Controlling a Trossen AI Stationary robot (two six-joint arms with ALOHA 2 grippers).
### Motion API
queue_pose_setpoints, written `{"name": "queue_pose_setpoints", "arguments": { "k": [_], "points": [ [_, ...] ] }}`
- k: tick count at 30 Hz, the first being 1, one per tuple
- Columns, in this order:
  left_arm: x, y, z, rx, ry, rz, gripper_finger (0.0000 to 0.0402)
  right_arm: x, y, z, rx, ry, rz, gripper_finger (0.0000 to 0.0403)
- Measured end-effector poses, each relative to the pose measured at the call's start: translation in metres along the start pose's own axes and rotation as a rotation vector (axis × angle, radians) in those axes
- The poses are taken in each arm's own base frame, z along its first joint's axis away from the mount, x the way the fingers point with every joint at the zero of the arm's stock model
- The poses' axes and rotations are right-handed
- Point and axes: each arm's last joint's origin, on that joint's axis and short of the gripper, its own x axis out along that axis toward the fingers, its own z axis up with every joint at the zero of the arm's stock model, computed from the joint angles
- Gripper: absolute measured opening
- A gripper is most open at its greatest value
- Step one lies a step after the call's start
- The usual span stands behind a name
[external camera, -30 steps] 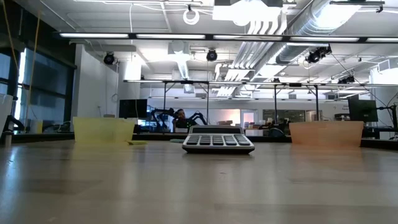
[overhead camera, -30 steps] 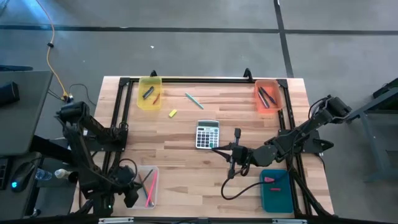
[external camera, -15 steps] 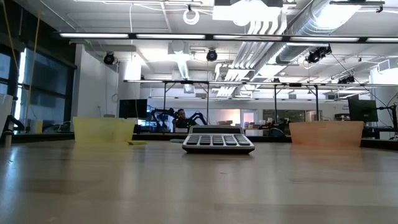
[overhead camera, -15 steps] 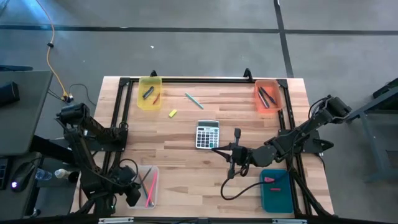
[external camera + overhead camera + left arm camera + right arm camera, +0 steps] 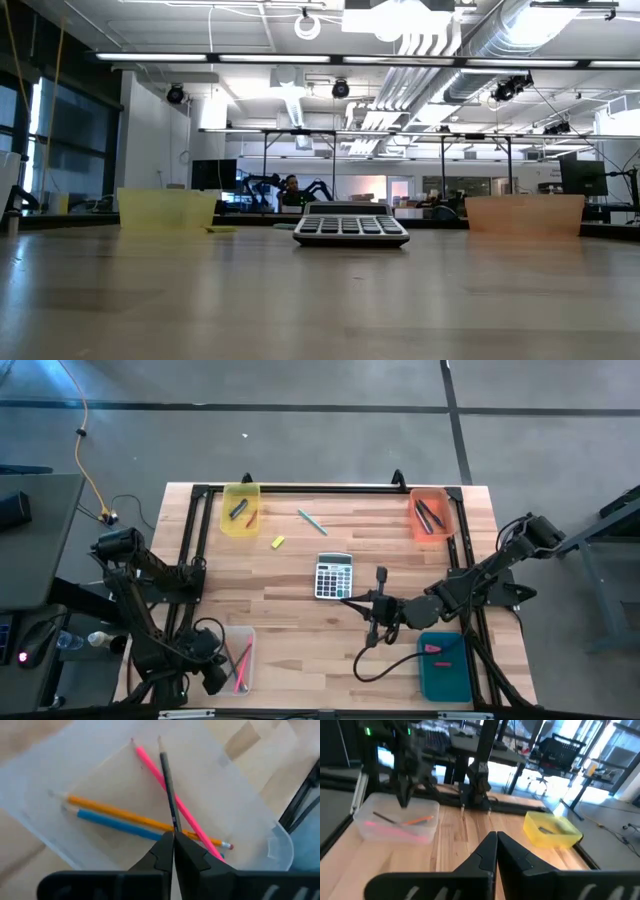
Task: Sort crayons/erasers/pens/pencils in bins
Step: Put the light green eraser into the blue bin
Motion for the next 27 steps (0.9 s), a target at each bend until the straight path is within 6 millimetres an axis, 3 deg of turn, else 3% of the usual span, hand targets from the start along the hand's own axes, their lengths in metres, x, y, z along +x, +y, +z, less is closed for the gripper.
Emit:
{"name": "queue_pose_setpoints", "arguments": {
  "k": [8, 14, 17, 21, 27],
  "points": [
    [-0.037, -0.019, 0.029, 0.367, -0.188, -0.148, 0.0, 0.017, -0.021, -0.019, 0.072, 0.155, 0.021, 0.0002],
    [-0.038, -0.022, 0.076, 0.6, -0.26, -0.181, 0.0, 0.028, -0.035, -0.022, 0.084, 0.171, 0.066, 0.0002],
    [-0.028, -0.024, 0.102, 0.719, -0.293, -0.252, 0.0, 0.031, -0.04, -0.032, 0.073, 0.109, 0.056, 0.0001],
    [-0.005, -0.018, 0.144, 0.794, -0.328, -0.329, 0.0, 0.03, -0.048, -0.065, 0.108, 0.0, 0.11, 0.0],
    [0.03, 0.015, 0.215, 0.756, -0.345, -0.155, 0.0, 0.017, -0.059, -0.107, 0.2, -0.075, 0.087, 0.0]
  ]
}}
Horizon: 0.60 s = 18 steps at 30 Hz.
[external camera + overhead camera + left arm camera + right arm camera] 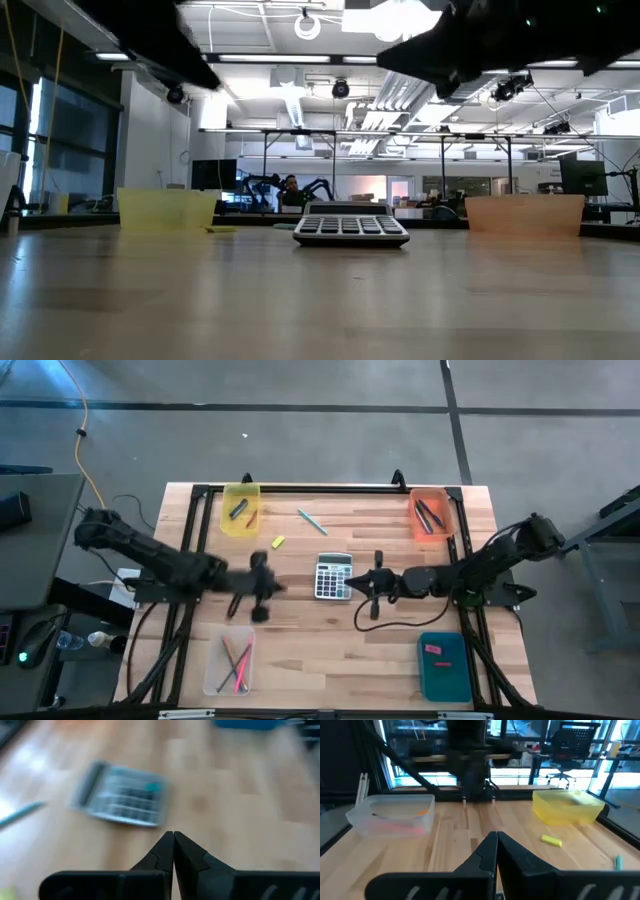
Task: Sort crayons/erasers/pens/pencils in bins
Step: Put the light green eraser into the blue bin
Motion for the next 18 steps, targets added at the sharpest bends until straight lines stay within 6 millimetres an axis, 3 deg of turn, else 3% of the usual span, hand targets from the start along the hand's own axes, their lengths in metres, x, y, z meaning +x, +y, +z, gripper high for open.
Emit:
{"name": "queue_pose_setpoints", "arguments": {
  "k": [5, 10, 14, 18],
  "points": [
    [0.027, 0.066, 0.003, -0.106, 0.088, 0.14, 0.0, -0.009, -0.003, -0.012, 0.027, -0.012, 0.003, 0.0],
    [0.048, 0.122, -0.008, -0.235, 0.214, 0.17, 0.0, -0.01, 0.0, -0.013, 0.024, -0.008, 0.015, 0.0],
    [0.062, 0.154, -0.019, -0.293, 0.359, 0.239, 0.0016, -0.011, 0.003, -0.013, 0.021, -0.009, 0.027, 0.0],
    [0.077, 0.171, -0.022, -0.311, 0.435, 0.266, 0.0055, -0.012, 0.004, -0.013, 0.022, -0.014, 0.033, 0.0]
  ]
}}
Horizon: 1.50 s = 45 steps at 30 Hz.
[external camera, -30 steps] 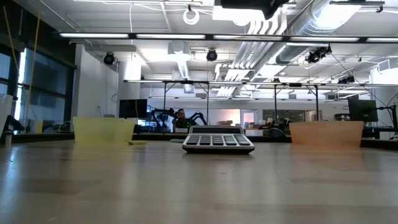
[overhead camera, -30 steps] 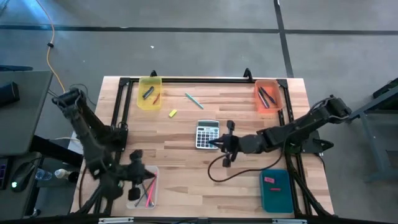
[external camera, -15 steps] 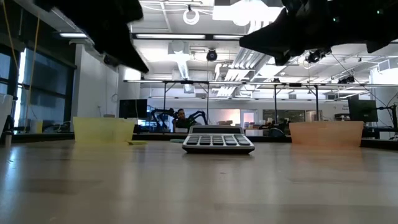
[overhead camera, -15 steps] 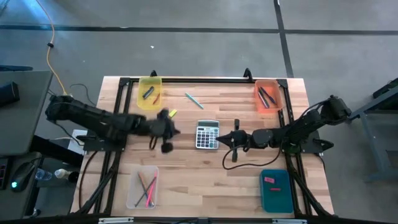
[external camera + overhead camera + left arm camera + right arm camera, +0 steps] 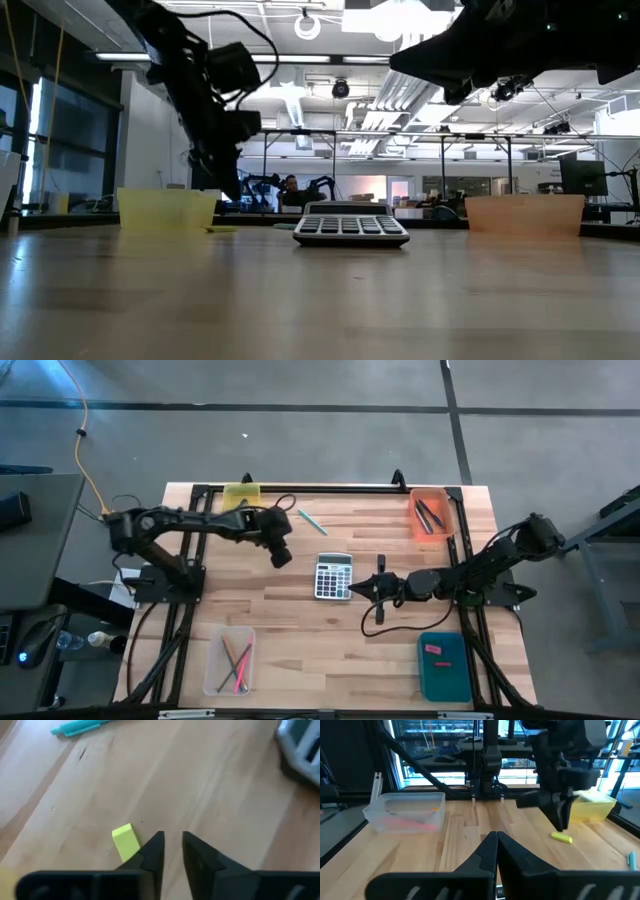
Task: Sort crayons/erasers/pens/pencils in bins
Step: Put the light green eraser into the blue bin
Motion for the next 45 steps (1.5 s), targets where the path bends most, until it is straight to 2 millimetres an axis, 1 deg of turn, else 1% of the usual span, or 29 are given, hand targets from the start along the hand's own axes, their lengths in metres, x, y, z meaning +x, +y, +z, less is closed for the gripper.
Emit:
{"name": "queue_pose_setpoints", "arguments": {
  "k": [5, 9, 12, 15, 18, 21, 25, 29, 32, 37, 41, 45],
  "points": [
    [0.02, 0.008, 0.004, -0.022, 0.055, 0.065, 0.0115, 0.0, 0.001, 0.0, -0.001, 0.0, 0.003, 0.0],
    [0.029, 0.013, 0.002, -0.057, 0.083, 0.122, 0.0153, -0.001, 0.003, 0.0, -0.002, 0.0, 0.011, 0.0],
    [0.036, 0.016, 0.0, -0.076, 0.104, 0.136, 0.0169, -0.001, 0.003, 0.0, -0.003, 0.0, 0.012, 0.0],
    [0.041, 0.019, -0.002, -0.087, 0.127, 0.143, 0.0173, -0.001, 0.003, 0.0, -0.005, 0.001, 0.012, 0.0],
    [0.045, 0.022, -0.003, -0.094, 0.139, 0.147, 0.0166, -0.001, 0.003, 0.0, -0.002, 0.001, 0.012, 0.0],
    [0.046, 0.021, -0.003, -0.092, 0.143, 0.128, 0.0149, -0.001, 0.003, 0.0, -0.002, 0.001, 0.012, 0.0],
    [0.045, 0.016, -0.003, -0.051, 0.143, 0.08, 0.0112, -0.001, 0.003, 0.0, -0.002, 0.001, 0.012, 0.0],
    [0.044, 0.007, -0.004, 0.034, 0.148, 0.044, 0.0071, -0.001, 0.003, 0.0, -0.002, 0.001, 0.012, 0.0],
    [0.043, 0.0, -0.005, 0.095, 0.156, 0.036, 0.0049, -0.001, 0.003, -0.001, -0.005, 0.006, 0.012, 0.0],
    [0.04, -0.007, -0.006, 0.138, 0.156, 0.047, 0.0039, -0.001, 0.003, -0.001, -0.005, 0.008, 0.012, 0.0],
    [0.033, -0.011, -0.006, 0.128, 0.147, -0.041, 0.0038, -0.001, 0.003, -0.001, -0.005, 0.008, 0.012, 0.0],
    [0.022, -0.013, -0.002, 0.1, 0.104, -0.081, 0.0037, -0.001, 0.003, -0.001, -0.006, 0.01, 0.012, 0.0]
  ]
}}
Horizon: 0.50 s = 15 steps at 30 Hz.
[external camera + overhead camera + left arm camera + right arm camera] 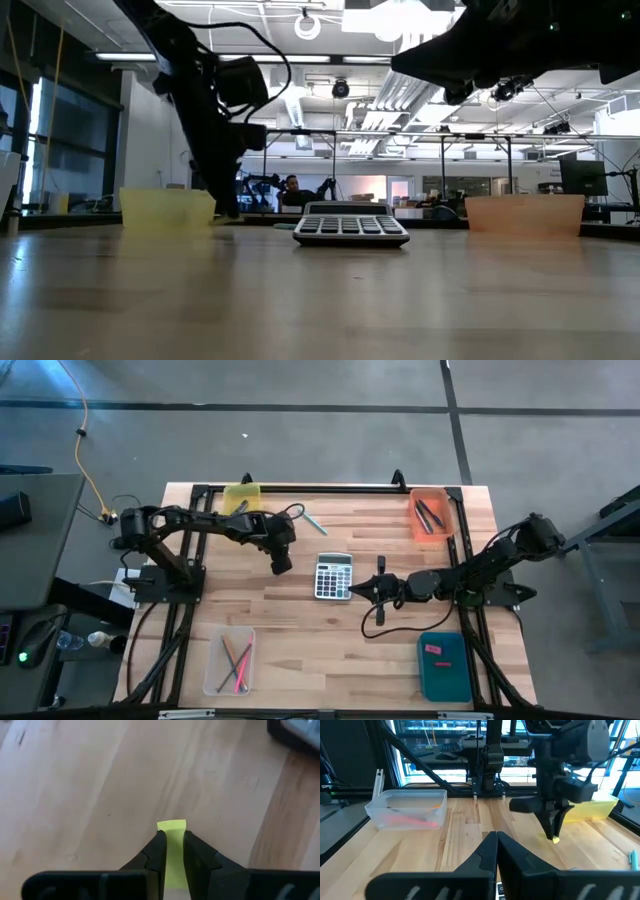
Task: Sort crayons/erasers/pens/pencils in bins
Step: Put the light green eraser into the blue bin
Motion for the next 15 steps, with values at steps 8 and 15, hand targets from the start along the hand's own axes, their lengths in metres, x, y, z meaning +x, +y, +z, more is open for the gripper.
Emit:
{"name": "queue_pose_setpoints", "arguments": {
  "k": [8, 15],
  "points": [
    [-0.008, -0.024, 0.001, 0.018, -0.03, -0.09, 0.0035, 0.0, 0.0, -0.002, 0.0, 0.017, 0.0, 0.0],
    [-0.01, -0.065, -0.005, 0.081, -0.027, -0.162, 0.0018, 0.0, 0.0, -0.006, 0.014, 0.056, 0.0, 0.0]
  ]
}}
